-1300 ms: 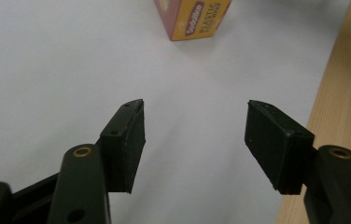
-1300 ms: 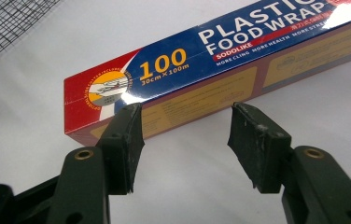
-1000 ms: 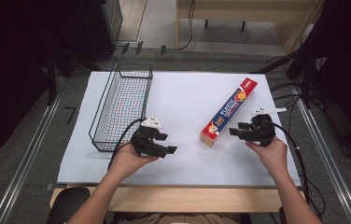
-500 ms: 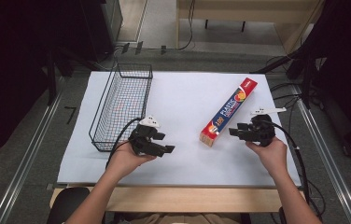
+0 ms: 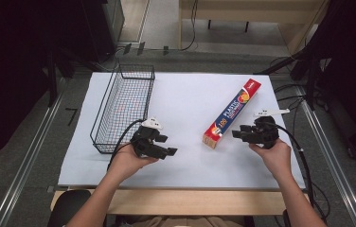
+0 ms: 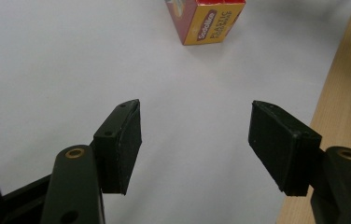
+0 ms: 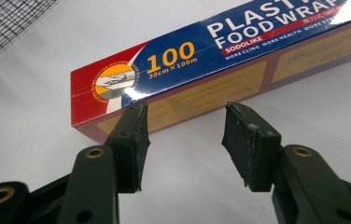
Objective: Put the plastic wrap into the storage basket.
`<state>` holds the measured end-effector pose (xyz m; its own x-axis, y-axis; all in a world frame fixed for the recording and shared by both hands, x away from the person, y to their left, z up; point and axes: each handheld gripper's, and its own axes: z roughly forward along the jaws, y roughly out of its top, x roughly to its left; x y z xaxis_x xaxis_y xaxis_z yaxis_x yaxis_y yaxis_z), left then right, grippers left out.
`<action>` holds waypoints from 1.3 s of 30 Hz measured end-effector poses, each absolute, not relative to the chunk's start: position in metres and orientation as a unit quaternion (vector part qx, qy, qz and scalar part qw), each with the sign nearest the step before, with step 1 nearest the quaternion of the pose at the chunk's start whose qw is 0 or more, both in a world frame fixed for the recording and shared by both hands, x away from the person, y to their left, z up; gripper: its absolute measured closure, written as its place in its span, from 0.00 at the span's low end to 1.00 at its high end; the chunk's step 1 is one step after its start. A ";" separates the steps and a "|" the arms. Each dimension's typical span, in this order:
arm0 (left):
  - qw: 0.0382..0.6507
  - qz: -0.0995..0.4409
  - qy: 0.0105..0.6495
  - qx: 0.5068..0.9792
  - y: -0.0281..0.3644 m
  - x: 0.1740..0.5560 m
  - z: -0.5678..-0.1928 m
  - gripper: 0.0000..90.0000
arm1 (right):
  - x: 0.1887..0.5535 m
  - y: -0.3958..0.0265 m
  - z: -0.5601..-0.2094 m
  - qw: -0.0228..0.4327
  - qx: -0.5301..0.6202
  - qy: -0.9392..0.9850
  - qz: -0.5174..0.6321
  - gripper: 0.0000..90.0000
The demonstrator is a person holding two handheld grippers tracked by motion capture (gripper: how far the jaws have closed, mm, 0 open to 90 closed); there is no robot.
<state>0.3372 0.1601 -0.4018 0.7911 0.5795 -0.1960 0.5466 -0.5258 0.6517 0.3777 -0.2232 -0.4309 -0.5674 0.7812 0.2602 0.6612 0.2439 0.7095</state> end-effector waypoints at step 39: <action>0.357 0.019 0.327 0.875 0.164 0.331 -0.402 0.38 | 0.418 -0.125 -0.412 0.037 0.397 0.835 0.379 1.00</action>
